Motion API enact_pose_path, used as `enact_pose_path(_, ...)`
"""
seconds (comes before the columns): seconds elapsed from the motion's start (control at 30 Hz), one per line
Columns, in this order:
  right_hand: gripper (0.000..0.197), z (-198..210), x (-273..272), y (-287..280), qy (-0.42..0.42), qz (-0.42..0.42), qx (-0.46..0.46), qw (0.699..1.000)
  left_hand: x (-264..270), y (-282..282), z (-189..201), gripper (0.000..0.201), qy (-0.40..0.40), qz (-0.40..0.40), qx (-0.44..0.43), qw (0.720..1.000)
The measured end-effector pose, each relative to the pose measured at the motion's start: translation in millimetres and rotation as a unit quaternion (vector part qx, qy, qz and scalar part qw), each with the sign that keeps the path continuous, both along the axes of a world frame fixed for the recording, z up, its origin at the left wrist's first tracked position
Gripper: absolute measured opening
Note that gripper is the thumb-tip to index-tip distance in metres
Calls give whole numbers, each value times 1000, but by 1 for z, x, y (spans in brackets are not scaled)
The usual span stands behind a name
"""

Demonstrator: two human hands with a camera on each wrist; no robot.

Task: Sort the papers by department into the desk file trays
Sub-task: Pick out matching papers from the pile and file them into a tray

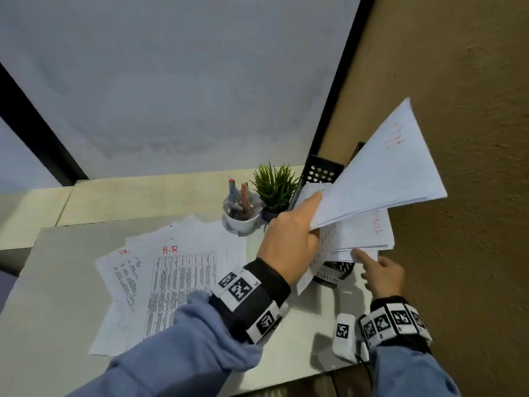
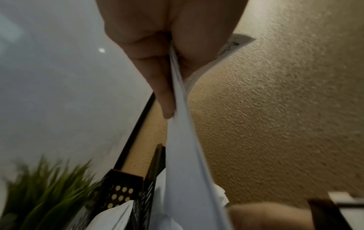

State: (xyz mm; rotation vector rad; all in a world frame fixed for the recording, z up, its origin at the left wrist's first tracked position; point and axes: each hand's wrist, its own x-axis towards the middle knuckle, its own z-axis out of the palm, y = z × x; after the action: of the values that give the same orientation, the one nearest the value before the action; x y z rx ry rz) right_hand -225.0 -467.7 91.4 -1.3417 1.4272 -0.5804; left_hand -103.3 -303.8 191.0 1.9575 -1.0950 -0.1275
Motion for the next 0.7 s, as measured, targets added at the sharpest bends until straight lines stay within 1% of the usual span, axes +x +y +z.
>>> enact_pose_path(0.1,27,0,4,-6,-57,27,-78,995,-13,-16,3,68,-22,0,7,1000)
enact_pose_path(0.17,18,5,8,-10,-84,55,-109,989,-18,-27,1,67,-27,1,23,999)
enact_pose_path(0.3,6,20,13,-12,-132,86,-154,975,-25,-53,-13,66,0,-3,73,997)
enact_pose_path(0.4,9,39,15,-7,-129,102,-187,969,-26,-76,-33,67,47,7,80,996)
enact_pose_path(0.47,17,47,15,-4,-146,101,-181,967,-25,-90,-49,68,91,18,84,992)
enact_pose_path(0.53,23,53,14,-3,-154,85,-174,969,-24,-101,-64,69,142,29,56,988)
enact_pose_path(0.6,12,56,15,-4,-143,97,-217,961,-22,-111,-77,67,198,36,30,979)
enact_pose_path(0.63,7,57,15,-5,-132,109,-243,955,-23,-114,-81,63,221,28,40,974)
enact_pose_path(0.7,9,54,17,-7,-98,133,-276,947,-23,-119,-88,44,233,8,108,967)
